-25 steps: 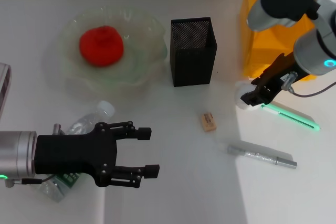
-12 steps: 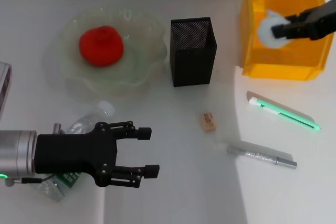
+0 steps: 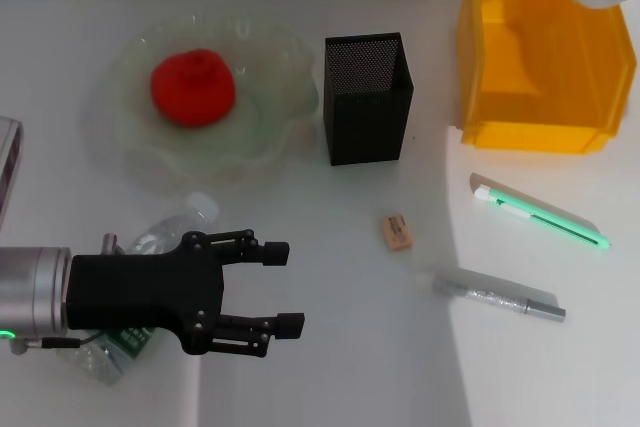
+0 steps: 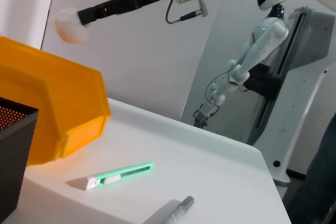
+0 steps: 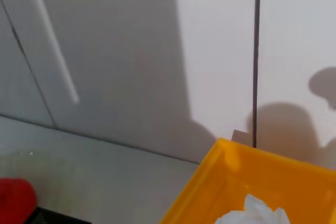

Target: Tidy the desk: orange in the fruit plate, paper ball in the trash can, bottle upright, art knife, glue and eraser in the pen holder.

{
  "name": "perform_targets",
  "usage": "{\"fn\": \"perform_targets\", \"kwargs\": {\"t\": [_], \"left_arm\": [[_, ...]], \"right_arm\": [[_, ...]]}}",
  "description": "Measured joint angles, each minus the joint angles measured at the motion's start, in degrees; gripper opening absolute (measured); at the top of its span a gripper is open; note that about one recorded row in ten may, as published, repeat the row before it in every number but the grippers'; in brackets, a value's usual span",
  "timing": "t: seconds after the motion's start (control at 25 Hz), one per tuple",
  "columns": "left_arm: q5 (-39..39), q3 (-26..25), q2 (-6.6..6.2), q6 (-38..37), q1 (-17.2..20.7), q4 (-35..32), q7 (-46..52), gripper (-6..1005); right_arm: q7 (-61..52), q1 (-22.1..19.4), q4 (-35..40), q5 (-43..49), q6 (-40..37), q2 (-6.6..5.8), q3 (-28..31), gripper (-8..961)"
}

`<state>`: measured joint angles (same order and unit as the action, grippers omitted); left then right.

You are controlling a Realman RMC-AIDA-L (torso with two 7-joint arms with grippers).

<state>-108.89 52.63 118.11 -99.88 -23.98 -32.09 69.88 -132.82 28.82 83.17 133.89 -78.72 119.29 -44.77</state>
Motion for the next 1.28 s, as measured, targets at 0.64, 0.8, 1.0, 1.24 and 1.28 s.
{"fn": "perform_targets", "kwargs": {"t": [0.64, 0.8, 1.0, 1.24, 1.28], "left_arm": [[0.0, 0.1, 0.01, -0.4, 0.1, -0.3, 0.6, 847], [0.0, 0.1, 0.01, -0.4, 0.0, -0.3, 0.7, 847], [0.0, 0.2, 0.01, -0.5, 0.0, -0.4, 1.3, 847], [0.0, 0.2, 0.01, -0.5, 0.0, -0.4, 1.3, 847], [0.0, 0.2, 0.01, -0.5, 0.0, -0.4, 1.3, 847]], "right_arm": [[0.9, -0.7, 1.6, -2.5, -3.9, -0.43, -0.1, 603], [2.6, 1.1, 5.5, -3.5, -14.5, -1.35, -0.1, 608], [2.9, 4.2, 8.2, -1.9, -24.7, -2.18, -1.5, 608], [3.7, 4.7, 8.1, -1.2, -27.4, -2.01, -5.7, 608], [4.5, 4.5, 7.4, -1.2, -27.7, -1.84, -6.2, 608]]}}
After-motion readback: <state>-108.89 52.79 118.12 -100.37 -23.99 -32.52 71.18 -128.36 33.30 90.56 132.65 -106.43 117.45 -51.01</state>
